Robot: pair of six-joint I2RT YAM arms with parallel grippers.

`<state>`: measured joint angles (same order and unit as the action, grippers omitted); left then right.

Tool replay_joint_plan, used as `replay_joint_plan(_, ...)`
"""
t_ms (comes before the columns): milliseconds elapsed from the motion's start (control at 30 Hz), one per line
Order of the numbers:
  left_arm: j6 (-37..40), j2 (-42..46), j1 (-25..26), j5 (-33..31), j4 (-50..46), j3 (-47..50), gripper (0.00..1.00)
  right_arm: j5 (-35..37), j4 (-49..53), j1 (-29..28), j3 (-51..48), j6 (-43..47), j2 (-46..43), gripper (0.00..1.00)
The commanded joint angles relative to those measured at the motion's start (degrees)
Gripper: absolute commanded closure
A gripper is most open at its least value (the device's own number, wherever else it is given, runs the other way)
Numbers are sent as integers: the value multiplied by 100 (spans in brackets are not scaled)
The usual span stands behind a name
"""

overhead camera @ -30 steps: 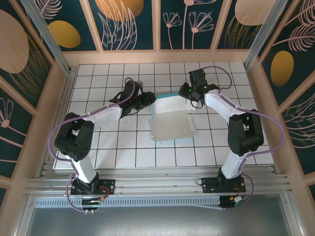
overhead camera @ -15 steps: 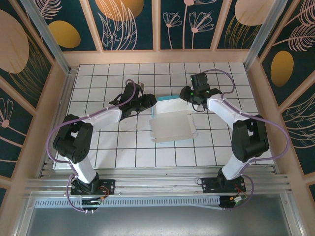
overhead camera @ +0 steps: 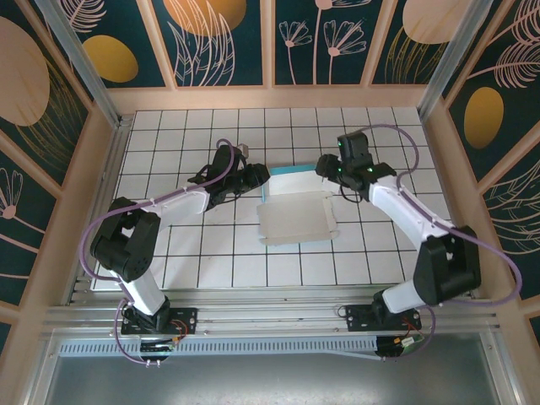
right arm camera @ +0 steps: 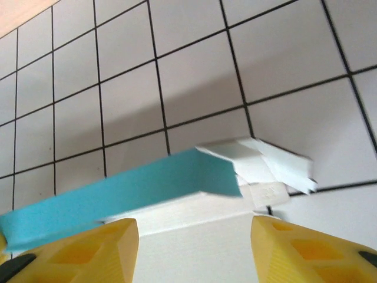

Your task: Fold the paper box

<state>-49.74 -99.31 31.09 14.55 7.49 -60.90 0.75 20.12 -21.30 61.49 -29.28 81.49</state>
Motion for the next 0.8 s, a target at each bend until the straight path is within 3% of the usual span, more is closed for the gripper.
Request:
replay_joint_plan(0,89,-108,90,-45,-782,270,65,359,-388,33,-896,-210,-506,45)
replay_joint_plan(200,149,-161,86,-102,-887,132,65,30,-1867,64,-2166,217,-687,43)
replay_joint_plan(467,214,-139,90,-277,-986,86,65,663,-2458,240,-1941,1648,361,32)
replay_joint_plan(600,201,-108,90,-250,-986,79,65,391,-2666,488,-1732,2403,774,28)
replay_joint_plan(767,271,-82,88,-259,-1050,7,65,-685,-2920,831,-1444,3031,1172,28)
